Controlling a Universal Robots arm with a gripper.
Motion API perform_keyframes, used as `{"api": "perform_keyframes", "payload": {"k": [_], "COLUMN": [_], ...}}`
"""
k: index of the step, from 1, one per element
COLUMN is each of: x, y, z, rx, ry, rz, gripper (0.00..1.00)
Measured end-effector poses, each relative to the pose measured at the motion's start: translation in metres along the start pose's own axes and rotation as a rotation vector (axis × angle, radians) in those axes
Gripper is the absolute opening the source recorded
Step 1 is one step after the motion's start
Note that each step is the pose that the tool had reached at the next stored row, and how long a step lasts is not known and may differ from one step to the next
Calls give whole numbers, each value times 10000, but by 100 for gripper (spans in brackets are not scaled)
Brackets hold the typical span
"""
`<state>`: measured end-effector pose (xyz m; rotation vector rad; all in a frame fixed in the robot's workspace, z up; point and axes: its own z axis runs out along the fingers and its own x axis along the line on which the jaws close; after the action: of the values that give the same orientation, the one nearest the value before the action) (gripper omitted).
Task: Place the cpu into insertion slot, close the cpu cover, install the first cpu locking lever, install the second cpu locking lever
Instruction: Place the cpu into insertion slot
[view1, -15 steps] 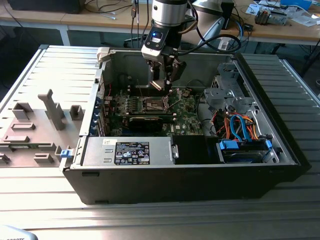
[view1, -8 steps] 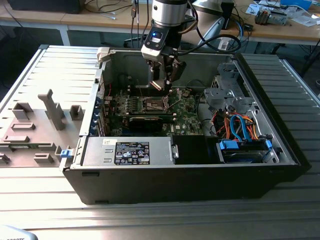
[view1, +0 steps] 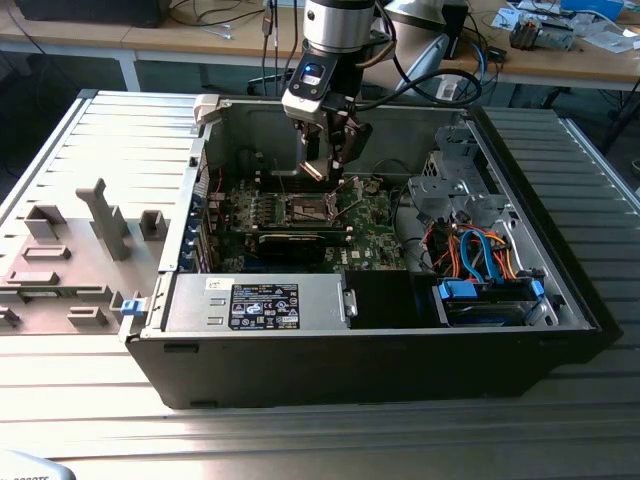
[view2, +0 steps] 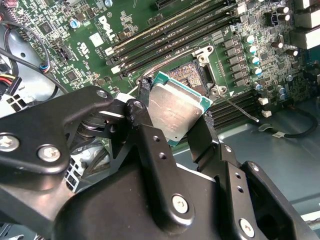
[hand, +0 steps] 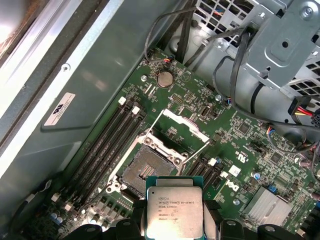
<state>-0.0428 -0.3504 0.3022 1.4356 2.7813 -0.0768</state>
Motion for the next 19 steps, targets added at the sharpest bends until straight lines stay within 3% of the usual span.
{"api": "perform_keyframes", "payload": {"k": [19], "x": [0], "y": [0], "z": [1], "rx": [3], "ry": [4], "rz": [114], "gripper": [55]}}
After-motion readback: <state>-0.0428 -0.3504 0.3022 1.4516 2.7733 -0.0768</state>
